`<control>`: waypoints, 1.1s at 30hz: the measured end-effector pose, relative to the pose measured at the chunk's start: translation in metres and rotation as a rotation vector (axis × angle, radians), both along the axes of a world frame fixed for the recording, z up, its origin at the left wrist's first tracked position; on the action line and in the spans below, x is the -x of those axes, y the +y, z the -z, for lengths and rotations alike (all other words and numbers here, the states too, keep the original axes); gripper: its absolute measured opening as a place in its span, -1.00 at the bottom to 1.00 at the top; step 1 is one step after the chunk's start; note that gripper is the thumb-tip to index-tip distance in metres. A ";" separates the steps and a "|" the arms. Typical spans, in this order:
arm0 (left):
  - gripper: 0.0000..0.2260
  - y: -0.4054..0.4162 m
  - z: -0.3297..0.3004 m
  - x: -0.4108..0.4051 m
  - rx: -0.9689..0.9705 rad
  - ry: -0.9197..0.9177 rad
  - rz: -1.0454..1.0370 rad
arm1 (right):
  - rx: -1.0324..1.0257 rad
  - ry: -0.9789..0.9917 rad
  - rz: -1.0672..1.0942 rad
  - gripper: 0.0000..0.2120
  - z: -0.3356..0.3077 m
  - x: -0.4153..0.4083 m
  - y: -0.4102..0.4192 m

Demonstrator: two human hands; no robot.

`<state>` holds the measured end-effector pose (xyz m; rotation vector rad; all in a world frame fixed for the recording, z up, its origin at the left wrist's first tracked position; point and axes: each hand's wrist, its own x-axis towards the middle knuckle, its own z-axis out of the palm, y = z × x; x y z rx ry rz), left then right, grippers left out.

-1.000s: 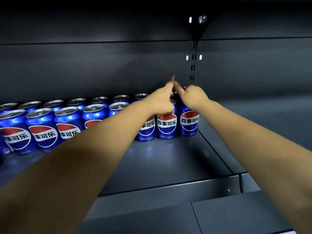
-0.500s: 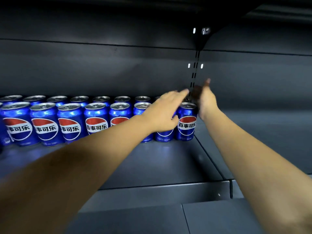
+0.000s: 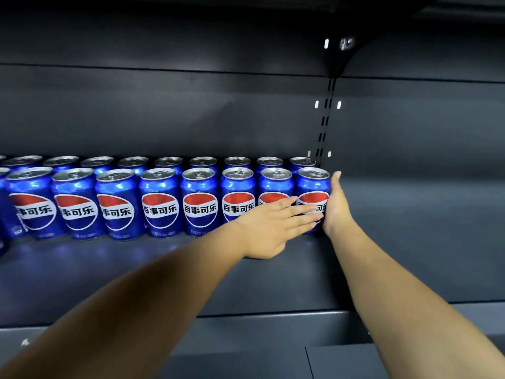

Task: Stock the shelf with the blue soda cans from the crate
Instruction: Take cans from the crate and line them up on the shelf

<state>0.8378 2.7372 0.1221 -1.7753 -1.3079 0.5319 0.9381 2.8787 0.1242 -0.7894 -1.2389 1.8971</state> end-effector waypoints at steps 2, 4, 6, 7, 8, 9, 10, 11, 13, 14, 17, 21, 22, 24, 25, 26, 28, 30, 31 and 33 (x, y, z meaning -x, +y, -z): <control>-0.46 0.000 0.000 0.001 -0.028 -0.025 0.010 | -0.006 0.014 -0.028 -0.26 0.002 0.003 0.001; -0.45 0.002 0.003 0.004 -0.025 -0.088 0.057 | -0.013 0.015 -0.009 -0.31 0.005 0.002 0.003; -0.45 0.004 0.003 0.006 -0.036 -0.089 0.064 | -0.015 0.019 0.004 -0.34 0.005 0.002 0.004; -0.45 0.004 0.004 0.007 -0.043 -0.080 0.067 | -0.012 0.019 0.007 -0.36 0.006 0.003 0.005; -0.45 0.004 0.005 0.007 -0.044 -0.081 0.071 | -0.005 0.023 0.008 -0.38 0.006 0.003 0.005; -0.45 0.005 0.005 0.008 -0.040 -0.083 0.074 | 0.005 0.023 0.011 -0.41 0.007 0.003 0.006; -0.45 0.005 0.005 0.008 -0.038 -0.081 0.073 | 0.015 0.028 0.023 -0.45 0.006 0.003 0.005; -0.45 0.006 0.005 0.009 -0.050 -0.081 0.082 | 0.022 0.031 0.035 -0.51 0.005 0.002 0.006; -0.46 0.006 0.006 0.008 -0.100 -0.065 0.124 | 0.039 0.027 0.049 -0.58 0.006 0.002 0.006; -0.46 0.006 0.006 0.008 -0.115 -0.037 0.128 | 0.046 0.034 0.061 -0.58 0.006 0.002 0.005; -0.46 0.003 0.006 0.003 -0.135 0.025 0.103 | 0.055 0.054 0.063 -0.51 0.005 0.002 0.002; -0.47 0.004 0.002 0.005 -0.129 0.003 0.120 | 0.053 0.026 0.099 -0.62 0.003 0.002 0.000; -0.46 0.004 0.002 0.007 -0.126 0.003 0.106 | 0.044 0.014 0.118 -0.67 0.002 0.001 -0.001; -0.46 0.005 0.006 0.008 -0.134 -0.006 0.080 | 0.029 -0.003 0.135 -0.69 0.002 0.002 0.000; -0.46 0.005 0.007 0.008 -0.131 -0.015 0.071 | 0.023 -0.012 0.132 -0.70 0.002 0.002 0.000; -0.47 0.006 0.008 0.008 -0.124 -0.021 0.073 | 0.019 -0.018 0.131 -0.70 0.000 0.001 -0.002; -0.46 0.006 0.008 0.008 -0.124 -0.010 0.091 | 0.015 -0.028 0.137 -0.70 -0.002 0.000 -0.006; -0.47 0.004 0.005 0.005 -0.134 0.030 0.109 | 0.000 -0.039 0.165 -0.68 -0.004 -0.001 -0.010; -0.49 0.002 0.004 0.004 -0.135 0.058 0.120 | -0.017 -0.051 0.203 -0.65 -0.005 -0.002 -0.012; -0.48 -0.007 -0.001 0.000 -0.129 0.080 0.138 | -0.104 -0.109 0.297 -0.61 -0.007 -0.006 -0.016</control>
